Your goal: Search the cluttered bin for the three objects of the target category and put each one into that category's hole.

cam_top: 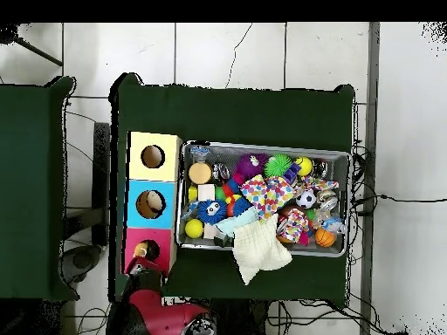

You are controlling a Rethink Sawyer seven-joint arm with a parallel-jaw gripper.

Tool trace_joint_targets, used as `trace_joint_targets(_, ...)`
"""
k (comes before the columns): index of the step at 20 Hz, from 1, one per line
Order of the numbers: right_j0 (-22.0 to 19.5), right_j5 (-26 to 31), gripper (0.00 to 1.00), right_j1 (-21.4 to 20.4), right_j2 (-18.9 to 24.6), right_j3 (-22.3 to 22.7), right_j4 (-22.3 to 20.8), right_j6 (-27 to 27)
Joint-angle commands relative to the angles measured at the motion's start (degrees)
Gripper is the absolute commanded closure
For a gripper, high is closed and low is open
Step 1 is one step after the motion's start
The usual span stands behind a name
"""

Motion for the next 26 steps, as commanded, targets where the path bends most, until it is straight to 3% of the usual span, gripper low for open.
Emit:
trace_joint_targets(1,10.3,8.8,1.0,16.4,1.2,3.7,-2.9,2.1)
trace_joint_targets(9,12.6,5.3,1.0,21.3,-1.7,1.3,-1.7,1.9)
trace_joint_targets(15,21.3,-2.1,1.0,27.0,-5.8,-1.3,7.5,3.4)
trace_joint_targets(18,22.0,-2.0,1.0,29.7,-6.0,-2.5,10.0,3.4)
trace_joint_targets(21,19.7,-0.8,1.0,32.2,-5.6,-4.1,8.3,2.6)
trace_joint_targets(26,20.4,-2.3,1.0,33.6,-7.0,-4.3,7.7,0.9)
